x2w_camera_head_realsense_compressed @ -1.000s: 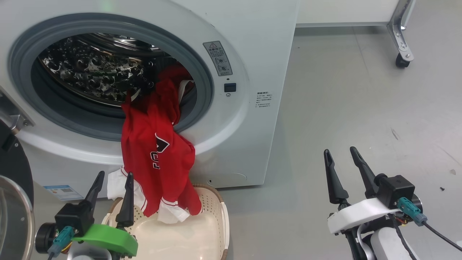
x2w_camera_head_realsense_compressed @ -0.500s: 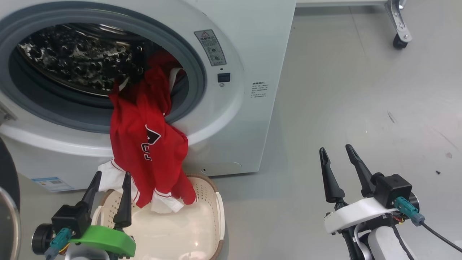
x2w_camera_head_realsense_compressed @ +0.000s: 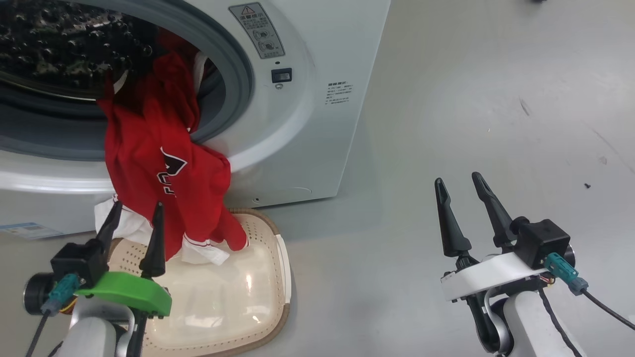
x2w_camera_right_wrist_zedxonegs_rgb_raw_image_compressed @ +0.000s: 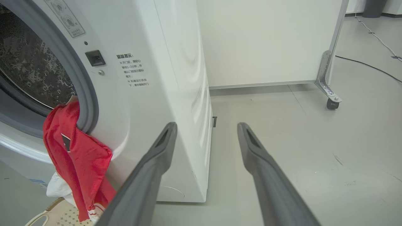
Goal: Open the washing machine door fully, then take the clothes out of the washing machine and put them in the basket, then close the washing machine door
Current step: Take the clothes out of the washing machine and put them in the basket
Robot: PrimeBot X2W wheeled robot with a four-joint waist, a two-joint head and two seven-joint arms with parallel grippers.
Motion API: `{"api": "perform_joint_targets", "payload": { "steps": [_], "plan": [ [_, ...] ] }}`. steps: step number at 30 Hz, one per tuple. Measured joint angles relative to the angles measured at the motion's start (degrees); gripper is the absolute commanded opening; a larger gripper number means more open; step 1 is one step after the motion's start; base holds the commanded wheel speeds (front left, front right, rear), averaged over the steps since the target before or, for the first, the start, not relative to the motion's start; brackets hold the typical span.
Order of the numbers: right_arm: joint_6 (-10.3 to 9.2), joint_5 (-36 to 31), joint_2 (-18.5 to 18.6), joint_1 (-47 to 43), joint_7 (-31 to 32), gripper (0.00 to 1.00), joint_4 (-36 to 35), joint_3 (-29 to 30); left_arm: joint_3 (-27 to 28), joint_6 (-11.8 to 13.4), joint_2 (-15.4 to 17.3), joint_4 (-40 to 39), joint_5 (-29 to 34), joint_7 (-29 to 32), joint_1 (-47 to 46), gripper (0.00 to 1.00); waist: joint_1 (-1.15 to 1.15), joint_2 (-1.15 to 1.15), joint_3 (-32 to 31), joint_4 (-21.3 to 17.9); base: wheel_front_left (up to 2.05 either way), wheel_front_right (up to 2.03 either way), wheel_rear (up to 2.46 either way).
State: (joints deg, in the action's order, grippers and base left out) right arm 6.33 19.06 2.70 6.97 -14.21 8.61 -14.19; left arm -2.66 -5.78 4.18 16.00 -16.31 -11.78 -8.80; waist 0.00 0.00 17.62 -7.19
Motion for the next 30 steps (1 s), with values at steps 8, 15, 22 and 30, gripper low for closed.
{"api": "perform_joint_targets", "payload": {
  "steps": [8,15,22,30],
  "plan": [
    [-0.53,0.0,0.0,2.4,0.0,1.0,-1.1,-0.9,1.3,0.5,2.0,2.4,-0.2,4.2,-6.0,1.0,0.0,0.0,5.2,-2.0,0.0,0.0,0.0],
    [-0.94,0.1,0.0,4.3,-0.1,1.0,-1.5,-1.5,2.7,1.5,4.2,6.6,-0.2,8.0,-11.6,1.0,0.0,0.0,9.4,-4.3,0.0,0.0,0.0],
    [-1.46,0.4,0.0,5.1,-0.1,1.0,-1.8,-1.8,5.3,3.0,4.0,11.6,-3.3,11.9,-15.9,1.0,0.0,0.0,11.9,-6.4,0.0,0.0,0.0],
    [-1.94,0.6,0.0,5.7,-0.1,1.0,-1.8,-2.2,6.2,3.5,3.7,15.3,-4.4,12.8,-20.4,1.0,0.0,0.0,13.4,-7.9,0.0,0.0,0.0]
  ]
}}
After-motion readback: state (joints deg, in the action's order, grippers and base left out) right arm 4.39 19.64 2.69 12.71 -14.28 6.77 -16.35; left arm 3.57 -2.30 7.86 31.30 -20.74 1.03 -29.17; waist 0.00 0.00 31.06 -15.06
